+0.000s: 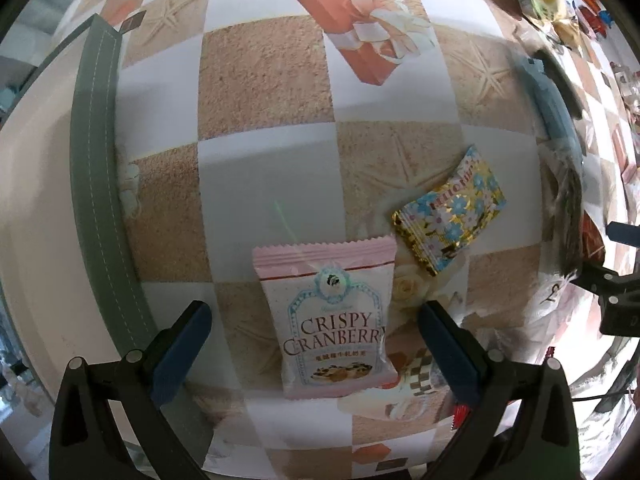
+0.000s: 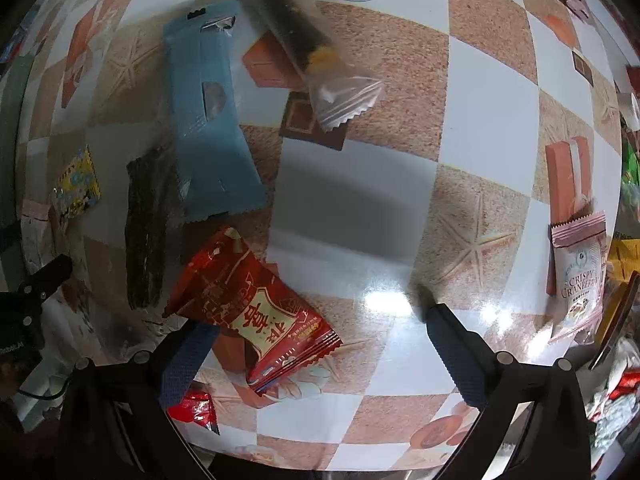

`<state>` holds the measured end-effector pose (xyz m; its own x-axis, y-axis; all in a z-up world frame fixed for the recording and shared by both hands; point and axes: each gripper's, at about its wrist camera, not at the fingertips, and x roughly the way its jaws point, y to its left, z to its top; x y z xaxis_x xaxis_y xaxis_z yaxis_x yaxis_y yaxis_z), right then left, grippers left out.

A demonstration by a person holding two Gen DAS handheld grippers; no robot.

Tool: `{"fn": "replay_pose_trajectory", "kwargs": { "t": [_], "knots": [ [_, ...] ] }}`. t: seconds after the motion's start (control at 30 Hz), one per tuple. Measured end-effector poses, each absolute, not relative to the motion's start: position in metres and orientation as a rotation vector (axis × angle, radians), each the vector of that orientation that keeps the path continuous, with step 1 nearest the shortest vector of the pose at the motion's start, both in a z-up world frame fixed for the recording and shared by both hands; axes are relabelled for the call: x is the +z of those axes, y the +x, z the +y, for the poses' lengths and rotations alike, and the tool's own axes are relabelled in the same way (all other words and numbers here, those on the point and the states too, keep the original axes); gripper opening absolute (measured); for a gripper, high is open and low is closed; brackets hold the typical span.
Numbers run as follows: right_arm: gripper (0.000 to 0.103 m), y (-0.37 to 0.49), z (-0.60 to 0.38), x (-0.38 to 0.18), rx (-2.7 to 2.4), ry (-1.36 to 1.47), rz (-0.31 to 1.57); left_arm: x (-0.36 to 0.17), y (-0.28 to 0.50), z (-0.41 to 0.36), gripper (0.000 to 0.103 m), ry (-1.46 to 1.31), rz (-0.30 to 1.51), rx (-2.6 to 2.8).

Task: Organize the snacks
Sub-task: 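Close left gripper on Crispy Cranberry bag while right gripper grasps red packet, then carry both held packets up and over to the beige tray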

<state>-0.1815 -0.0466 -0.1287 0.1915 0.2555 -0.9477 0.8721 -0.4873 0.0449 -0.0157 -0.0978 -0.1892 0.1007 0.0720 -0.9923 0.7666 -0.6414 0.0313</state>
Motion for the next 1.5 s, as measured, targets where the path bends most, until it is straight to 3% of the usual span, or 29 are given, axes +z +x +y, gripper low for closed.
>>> {"fn": "replay_pose_trajectory", "kwargs": {
  "t": [0.27, 0.37, 0.47, 0.5, 0.57, 0.63, 1.03, 1.5],
  "knots": [
    [0.103, -0.2, -0.051, -0.109, -1.36, 1.884, 1.012, -0.167, 0.009, -0.099, 0.103, 1.781, 0.823, -1.612],
    [0.094, -0.191, -0.056, -0.108, -1.378, 1.881, 0.999, -0.17, 0.012, -0.097, 0.103, 1.805, 0.84, -1.548],
    [0.061, -0.184, -0.055, -0.094, -1.392, 1.845, 0.993, -0.164, 0.012, -0.089, 0.097, 1.814, 0.804, -1.556],
    [0.04, -0.183, -0.053, -0.09, -1.396, 1.84, 0.987, -0.162, 0.012, -0.086, 0.092, 1.818, 0.793, -1.572],
    [0.041, -0.187, -0.047, -0.089, -1.373, 1.881, 0.927, -0.158, 0.012, -0.078, 0.078, 1.818, 0.773, -1.603],
    [0.041, -0.189, -0.04, -0.088, -1.374, 1.913, 0.885, -0.152, 0.012, -0.069, 0.049, 1.815, 0.736, -1.631],
    [0.041, -0.205, 0.02, -0.054, -1.436, 2.043, 0.637, -0.116, 0.033, -0.042, 0.047, 1.779, 0.72, -1.72],
    [0.041, -0.144, -0.001, -0.025, -1.353, 1.995, 0.67, -0.06, 0.055, -0.042, 0.047, 1.711, 0.728, -1.749]
  ]
}}
